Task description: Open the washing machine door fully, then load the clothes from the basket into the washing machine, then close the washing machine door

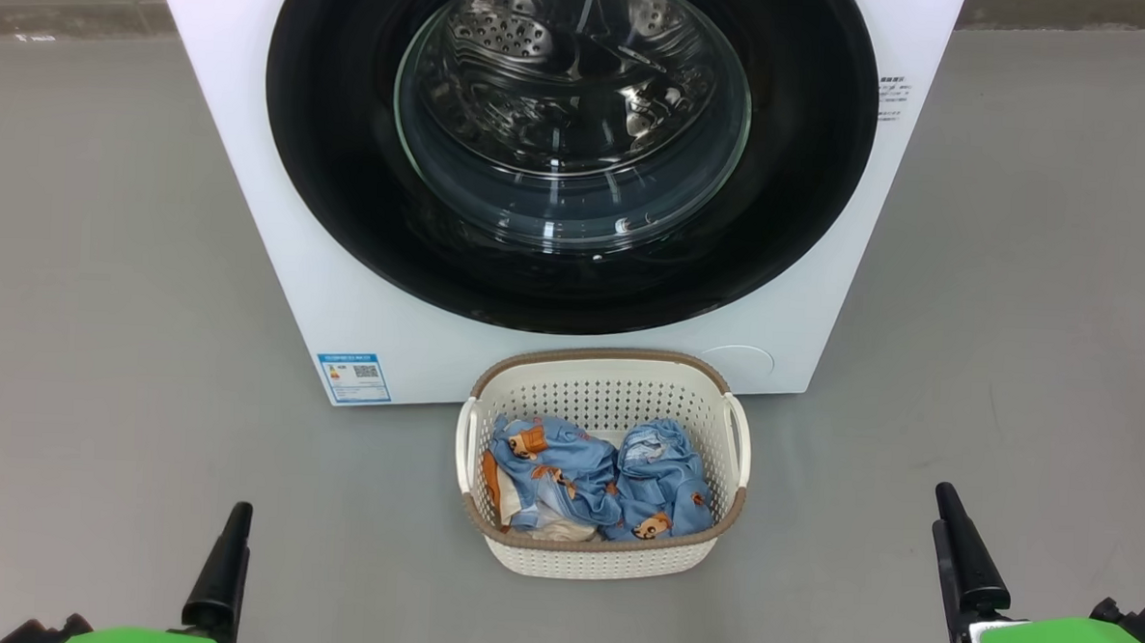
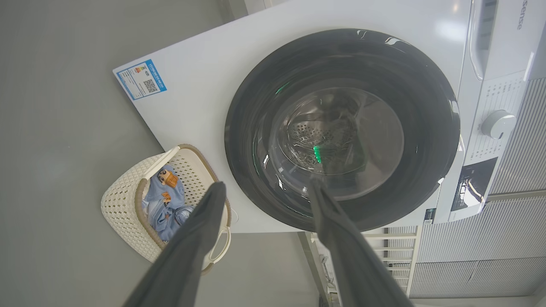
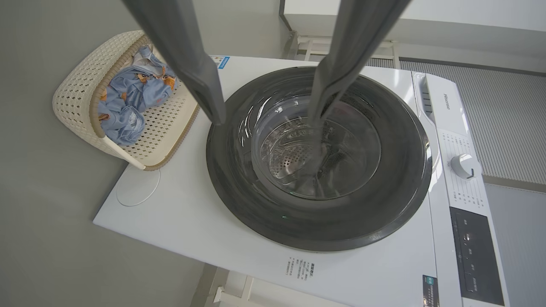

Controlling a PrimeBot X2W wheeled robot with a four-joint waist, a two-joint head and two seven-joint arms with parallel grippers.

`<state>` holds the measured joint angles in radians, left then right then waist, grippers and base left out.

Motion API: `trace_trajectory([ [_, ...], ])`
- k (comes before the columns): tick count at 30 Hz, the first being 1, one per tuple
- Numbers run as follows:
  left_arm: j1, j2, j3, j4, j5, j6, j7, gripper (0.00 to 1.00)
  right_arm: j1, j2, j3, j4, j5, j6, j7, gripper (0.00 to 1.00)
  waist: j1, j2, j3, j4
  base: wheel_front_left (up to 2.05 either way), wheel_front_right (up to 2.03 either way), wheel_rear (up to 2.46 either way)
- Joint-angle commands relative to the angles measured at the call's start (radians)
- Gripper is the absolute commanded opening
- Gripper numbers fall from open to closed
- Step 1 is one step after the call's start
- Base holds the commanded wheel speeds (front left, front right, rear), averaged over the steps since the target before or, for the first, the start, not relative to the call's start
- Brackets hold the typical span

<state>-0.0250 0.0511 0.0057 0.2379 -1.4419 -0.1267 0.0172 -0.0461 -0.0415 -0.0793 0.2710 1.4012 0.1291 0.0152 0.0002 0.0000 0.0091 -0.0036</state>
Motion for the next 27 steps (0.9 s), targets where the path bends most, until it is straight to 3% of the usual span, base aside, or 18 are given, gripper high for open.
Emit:
trace_trajectory([
  [1,-0.047,0.023,0.004,-0.036,0.026,-0.002,-0.011,1.00,-0.046,-0.015,0.011,-0.034,-0.031,0.000,-0.011,1.00,-0.0001,0.0000,0.000,0.000,0.00,0.00,0.00],
  [27,-0.074,0.083,-0.045,-0.037,0.399,-0.002,-0.087,1.00,-0.094,-0.073,0.090,-0.033,-0.400,0.001,-0.087,1.00,-0.0002,0.0000,0.003,-0.003,0.00,0.00,0.00],
])
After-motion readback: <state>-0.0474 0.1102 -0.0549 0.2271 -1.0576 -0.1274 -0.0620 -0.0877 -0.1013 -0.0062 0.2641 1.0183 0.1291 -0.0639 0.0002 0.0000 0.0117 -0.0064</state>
